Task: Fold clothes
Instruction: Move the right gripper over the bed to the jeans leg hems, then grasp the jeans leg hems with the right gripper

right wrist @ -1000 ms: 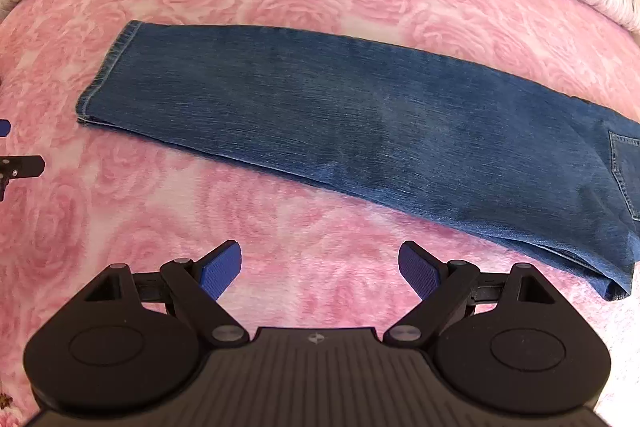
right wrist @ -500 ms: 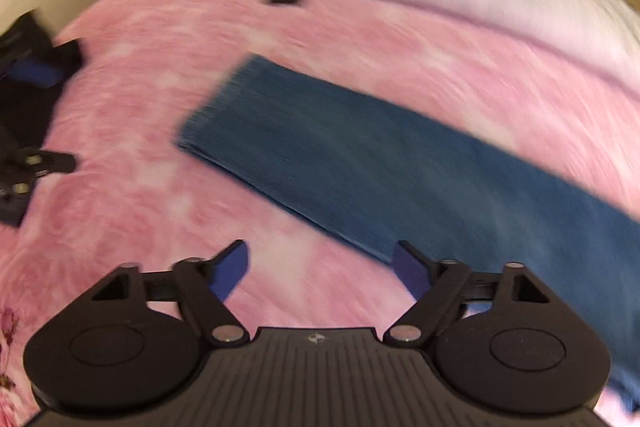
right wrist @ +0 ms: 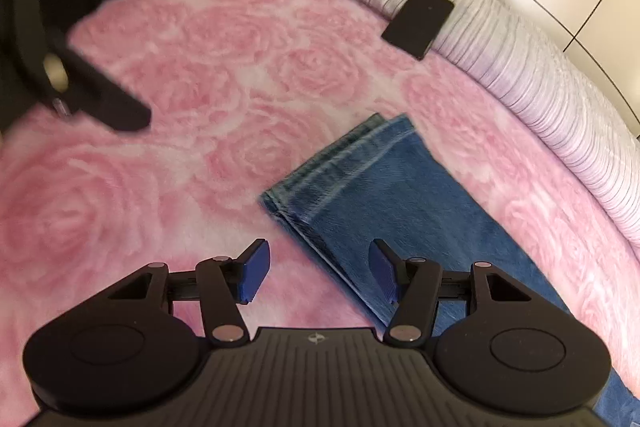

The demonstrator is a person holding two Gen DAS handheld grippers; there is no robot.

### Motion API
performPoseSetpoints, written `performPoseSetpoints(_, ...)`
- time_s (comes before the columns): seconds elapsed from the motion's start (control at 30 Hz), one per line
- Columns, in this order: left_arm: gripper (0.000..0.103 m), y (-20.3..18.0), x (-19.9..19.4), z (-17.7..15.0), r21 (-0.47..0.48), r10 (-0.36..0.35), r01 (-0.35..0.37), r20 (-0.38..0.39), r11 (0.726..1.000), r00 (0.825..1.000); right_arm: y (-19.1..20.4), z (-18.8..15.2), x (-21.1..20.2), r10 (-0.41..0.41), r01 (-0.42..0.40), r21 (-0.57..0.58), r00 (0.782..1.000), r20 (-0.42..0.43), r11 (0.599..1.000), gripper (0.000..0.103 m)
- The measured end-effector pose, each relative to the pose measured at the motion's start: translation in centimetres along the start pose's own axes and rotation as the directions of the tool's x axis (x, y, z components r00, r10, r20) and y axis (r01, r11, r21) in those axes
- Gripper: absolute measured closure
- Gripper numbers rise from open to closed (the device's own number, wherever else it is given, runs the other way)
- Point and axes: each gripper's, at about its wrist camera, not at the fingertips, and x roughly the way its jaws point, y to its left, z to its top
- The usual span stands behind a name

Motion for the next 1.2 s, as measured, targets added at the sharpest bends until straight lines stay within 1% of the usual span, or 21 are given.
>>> performPoseSetpoints(0.07, 0.001, 1.1, -0.3, -0.7, -0.012, -0.007, 0.007, 0.014, 1.000, 1.000, 1.1, 0.3, 0.8, -0.038, 0.038, -0.031, 0.999, -0.007, 0.999, 0.048)
performPoseSetpoints(0.13, 0.001, 2.1, -0.6, -1.5, -0.020, -0.010, 0.011, 0.022, 1.000, 1.000, 1.3, 0.7, 0.9, -0.045, 0.045, -0.017, 0.999, 0.000, 0.999, 0.053)
performPoseSetpoints(0.2, 0.001, 2.9, -0.9, -2.1, -0.029, -0.016, 0.016, 0.029, 0.999, 0.999, 0.5, 1.2, 0.1, -0.040, 0.039, 0.050, 0.999, 0.026, 0.998, 0.055)
performPoseSetpoints(0.23, 0.001, 3.2, -0.9, -2.4, -0.031, -0.017, 0.018, 0.030, 0.999, 0.999, 0.4, 1.3, -0.4, -0.051, 0.049, 0.064, 0.998, 0.038, 0.997, 0.055)
performPoseSetpoints(0.3, 0.001, 3.6, -1.0, -2.9, -0.034, -0.020, 0.021, 0.032, 0.999, 0.999, 0.4, 1.8, -0.5, -0.082, 0.079, 0.048, 0.996, 0.045, 0.996, 0.057)
performPoseSetpoints(0.37, 0.001, 3.8, -0.9, -3.1, -0.032, -0.026, 0.027, 0.032, 0.999, 0.999, 0.8, 2.2, 0.3, -0.107, 0.108, -0.020, 0.994, 0.023, 0.994, 0.059)
performPoseSetpoints(0.4, 0.001, 3.8, -0.8, -3.1, -0.032, -0.028, 0.030, 0.035, 0.999, 0.999, 0.9, 2.4, 0.9, -0.108, 0.108, -0.046, 0.994, 0.010, 0.993, 0.061)
performPoseSetpoints(0.43, 0.001, 3.8, -0.8, -3.1, -0.033, -0.031, 0.032, 0.037, 0.999, 0.999, 1.1, 2.5, 1.3, -0.108, 0.108, -0.063, 0.994, -0.004, 0.992, 0.068)
performPoseSetpoints(0.47, 0.001, 3.8, -0.9, -3.1, -0.034, -0.035, 0.036, 0.044, 0.999, 0.998, 1.3, 2.6, 1.6, -0.109, 0.108, -0.082, 0.994, -0.014, 0.991, 0.073)
performPoseSetpoints(0.5, 0.001, 3.9, -1.0, -3.0, -0.036, -0.039, 0.041, 0.051, 0.999, 0.998, 1.4, 2.7, 1.9, -0.110, 0.108, -0.101, 0.994, -0.024, 0.989, 0.073)
performPoseSetpoints(0.53, 0.001, 3.9, -1.1, -2.9, -0.037, -0.043, 0.045, 0.057, 0.998, 0.997, 1.4, 2.9, 1.9, -0.106, 0.103, -0.096, 0.994, -0.023, 0.990, 0.088)
performPoseSetpoints(0.57, 0.001, 3.9, -1.2, -2.8, -0.036, -0.045, 0.047, 0.061, 0.998, 0.997, 1.5, 2.8, 1.8, -0.104, 0.102, -0.087, 0.994, -0.027, 0.991, 0.090)
performPoseSetpoints(0.67, 0.001, 4.0, -1.3, -2.6, -0.026, -0.050, 0.052, 0.075, 0.998, 0.996, 0.9, 3.2, 1.7, -0.084, 0.085, 0.012, 0.995, -0.051, 0.996, 0.088)
performPoseSetpoints(0.77, 0.001, 4.0, -1.3, -2.5, -0.025, -0.054, 0.057, 0.085, 0.998, 0.995, 0.4, 4.2, 1.3, -0.075, 0.078, 0.077, 0.997, -0.032, 0.994, 0.086)
performPoseSetpoints(0.8, 0.001, 3.9, -1.3, -2.5, -0.026, -0.055, 0.058, 0.086, 0.998, 0.995, 0.2, 4.5, 1.2, -0.072, 0.073, 0.090, 0.997, -0.015, 0.993, 0.083)
performPoseSetpoints(0.83, 0.001, 3.9, -1.3, -2.5, -0.027, -0.057, 0.059, 0.085, 0.998, 0.995, 0.1, 4.9, 1.3, -0.080, 0.081, 0.097, 0.997, -0.009, 0.992, 0.073)
performPoseSetpoints(0.87, 0.001, 3.8, -1.2, -2.5, -0.026, -0.058, 0.061, 0.084, 0.998, 0.995, 0.0, 5.2, 1.6, -0.089, 0.089, 0.104, 0.996, -0.007, 0.990, 0.067)
performPoseSetpoints(1.0, 0.001, 3.6, -1.2, -2.6, -0.030, -0.063, 0.066, 0.081, 0.997, 0.995, -1.4, 6.1, 4.0, -0.121, 0.127, 0.172, 0.992, -0.044, 0.977, 0.067)
performPoseSetpoints(1.07, 0.001, 3.5, -1.1, -2.7, -0.029, -0.066, 0.068, 0.077, 0.997, 0.995, -1.8, 6.1, 5.8, -0.128, 0.143, 0.161, 0.987, -0.100, 0.976, 0.068)
performPoseSetpoints(1.17, 0.001, 3.4, -1.1, -2.8, -0.028, -0.069, 0.072, 0.076, 0.997, 0.995, -2.2, 6.1, 6.3, -0.125, 0.146, 0.177, 0.984, -0.123, 0.973, 0.068)
performPoseSetpoints(1.2, 0.001, 3.4, -1.0, -2.8, -0.028, -0.071, 0.073, 0.075, 0.997, 0.995, -2.4, 6.1, 6.0, -0.129, 0.153, 0.203, 0.984, -0.124, 0.967, 0.069)
